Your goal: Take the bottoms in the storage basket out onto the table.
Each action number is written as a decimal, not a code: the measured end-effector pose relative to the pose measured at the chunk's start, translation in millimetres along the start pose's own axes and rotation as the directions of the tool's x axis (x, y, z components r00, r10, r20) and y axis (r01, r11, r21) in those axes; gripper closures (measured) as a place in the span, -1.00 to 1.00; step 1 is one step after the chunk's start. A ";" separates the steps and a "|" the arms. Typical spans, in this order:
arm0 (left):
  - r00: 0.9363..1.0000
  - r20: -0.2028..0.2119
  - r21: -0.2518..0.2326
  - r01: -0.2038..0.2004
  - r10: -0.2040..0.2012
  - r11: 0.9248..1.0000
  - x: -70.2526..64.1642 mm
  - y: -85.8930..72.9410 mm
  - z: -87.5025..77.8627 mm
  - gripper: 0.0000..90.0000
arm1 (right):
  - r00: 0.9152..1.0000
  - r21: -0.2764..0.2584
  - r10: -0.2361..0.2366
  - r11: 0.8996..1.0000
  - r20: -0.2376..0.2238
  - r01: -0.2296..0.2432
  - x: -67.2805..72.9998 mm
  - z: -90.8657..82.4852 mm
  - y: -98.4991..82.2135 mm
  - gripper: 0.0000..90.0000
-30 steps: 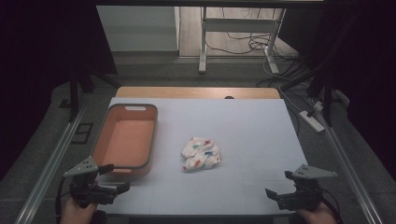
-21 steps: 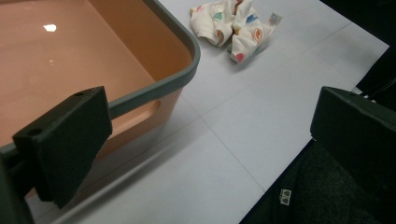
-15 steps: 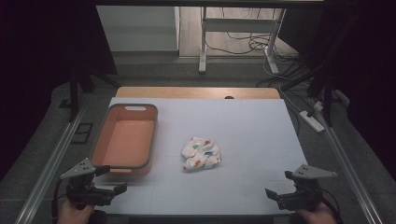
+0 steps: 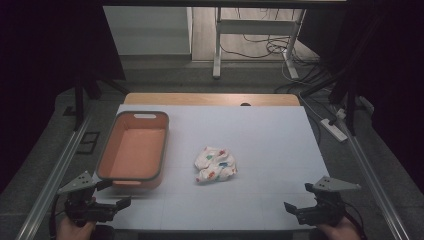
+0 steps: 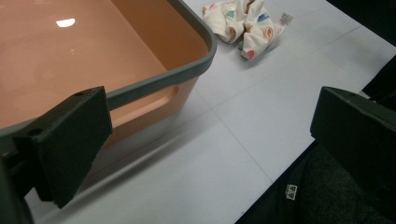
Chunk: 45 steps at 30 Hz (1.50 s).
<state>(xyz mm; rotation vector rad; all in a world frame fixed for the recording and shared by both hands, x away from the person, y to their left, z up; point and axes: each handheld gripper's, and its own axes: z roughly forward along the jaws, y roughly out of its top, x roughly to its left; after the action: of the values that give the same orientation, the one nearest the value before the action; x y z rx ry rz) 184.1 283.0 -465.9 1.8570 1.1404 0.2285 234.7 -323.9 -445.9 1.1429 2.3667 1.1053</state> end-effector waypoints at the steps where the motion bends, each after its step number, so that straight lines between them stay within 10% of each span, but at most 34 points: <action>1: 1.000 -0.002 0.001 0.001 -0.001 1.000 0.3 -0.4 -0.5 -1.00 | 1.000 0.000 0.000 1.000 0.000 0.000 0.0 0.0 0.0 -0.98; 45: 0.999 -0.040 0.051 0.032 -0.030 0.998 12.0 -20.5 -19.6 -1.00 | 1.000 0.003 0.006 1.000 0.002 -0.006 -0.2 0.4 0.1 -0.98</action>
<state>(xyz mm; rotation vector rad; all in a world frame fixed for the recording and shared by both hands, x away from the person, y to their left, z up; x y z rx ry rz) 167.1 307.3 -474.2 1.8860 1.2110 0.2211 235.2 -323.8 -446.1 1.1520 2.3658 1.1028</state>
